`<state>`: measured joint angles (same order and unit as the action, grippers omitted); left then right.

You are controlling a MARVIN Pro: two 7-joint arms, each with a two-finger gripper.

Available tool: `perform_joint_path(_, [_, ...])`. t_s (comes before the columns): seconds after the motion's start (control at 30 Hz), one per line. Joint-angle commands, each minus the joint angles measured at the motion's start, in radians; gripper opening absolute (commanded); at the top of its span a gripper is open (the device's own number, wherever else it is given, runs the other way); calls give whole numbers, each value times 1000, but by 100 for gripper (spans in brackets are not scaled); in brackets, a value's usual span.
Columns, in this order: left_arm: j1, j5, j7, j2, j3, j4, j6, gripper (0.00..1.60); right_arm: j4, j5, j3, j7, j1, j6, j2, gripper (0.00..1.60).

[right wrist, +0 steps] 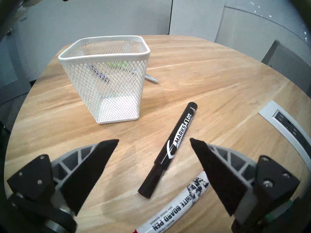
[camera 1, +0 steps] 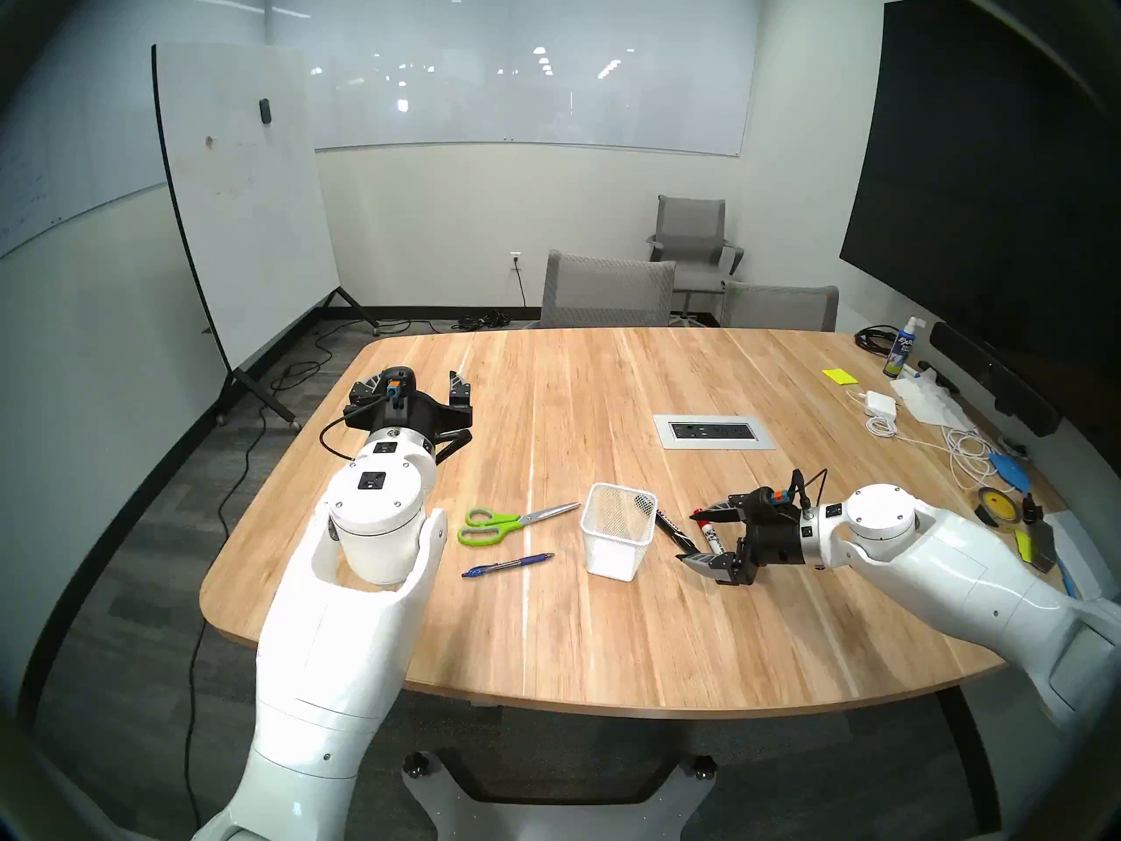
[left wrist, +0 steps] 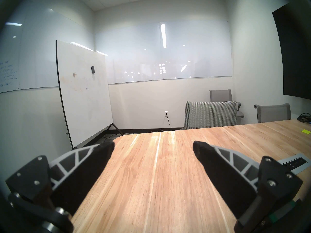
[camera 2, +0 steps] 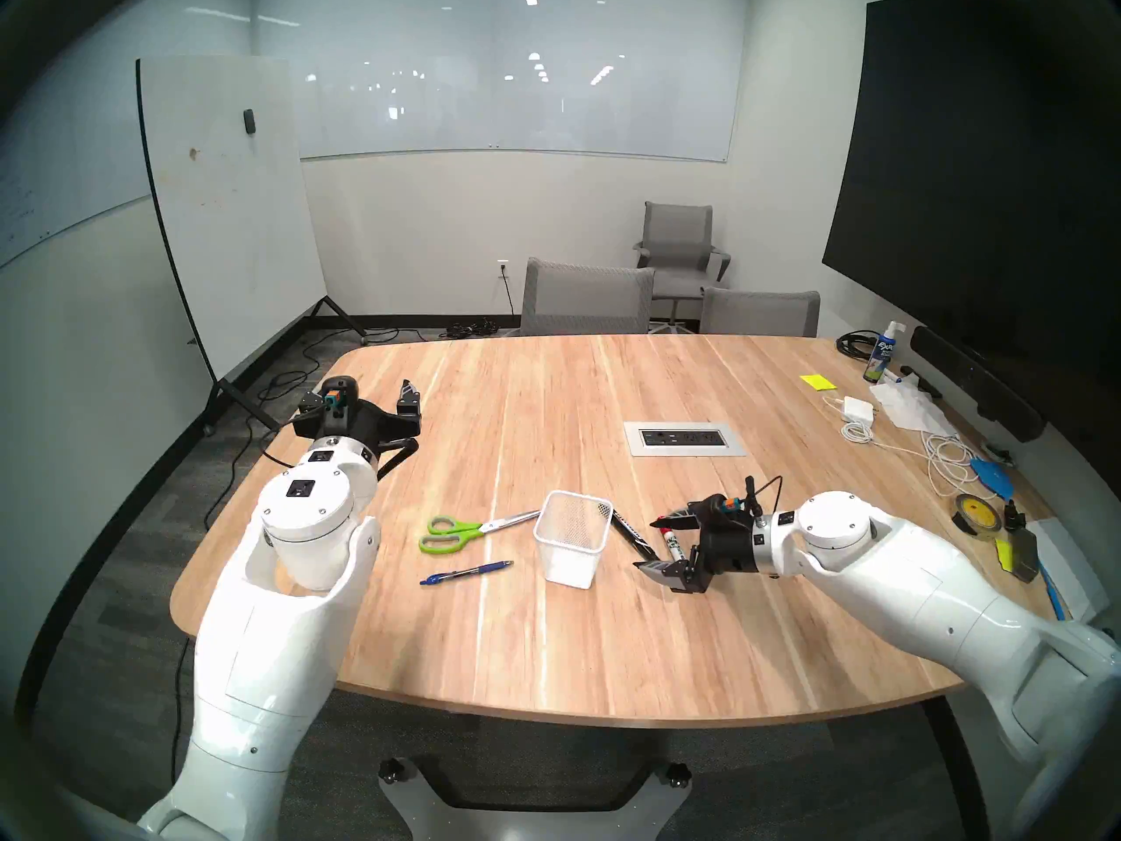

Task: Place the pen, the marker, and the scissors into the pen holder

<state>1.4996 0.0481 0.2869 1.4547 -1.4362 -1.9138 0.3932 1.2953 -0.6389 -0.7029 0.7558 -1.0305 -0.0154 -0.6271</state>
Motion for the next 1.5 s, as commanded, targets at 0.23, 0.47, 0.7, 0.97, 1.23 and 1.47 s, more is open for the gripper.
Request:
perform_joint_path(0.23, [-7,1,-1,1,-1,-19,-1,160,-4,24,2,5,35,58,-29,160])
perform_joint_path(0.47, [-7,1,-1,1,-1,-19,-1,160,-18,41,2,22,44,81,-42,160])
perform_joint_path(0.7, [-7,1,-1,1,-1,-19,-1,160,-25,49,-5,33,51,100,-57,160])
perform_joint_path(0.97, [-7,1,-1,1,-1,-19,-1,160,-40,54,-9,47,60,111,-73,160])
perform_joint_path(1.23, [-7,1,-1,1,-1,-19,-1,160,-64,67,-8,58,77,120,-92,160])
perform_joint_path(1.47, [-7,1,-1,1,-1,-19,-1,160,-101,79,-9,66,93,118,-112,160])
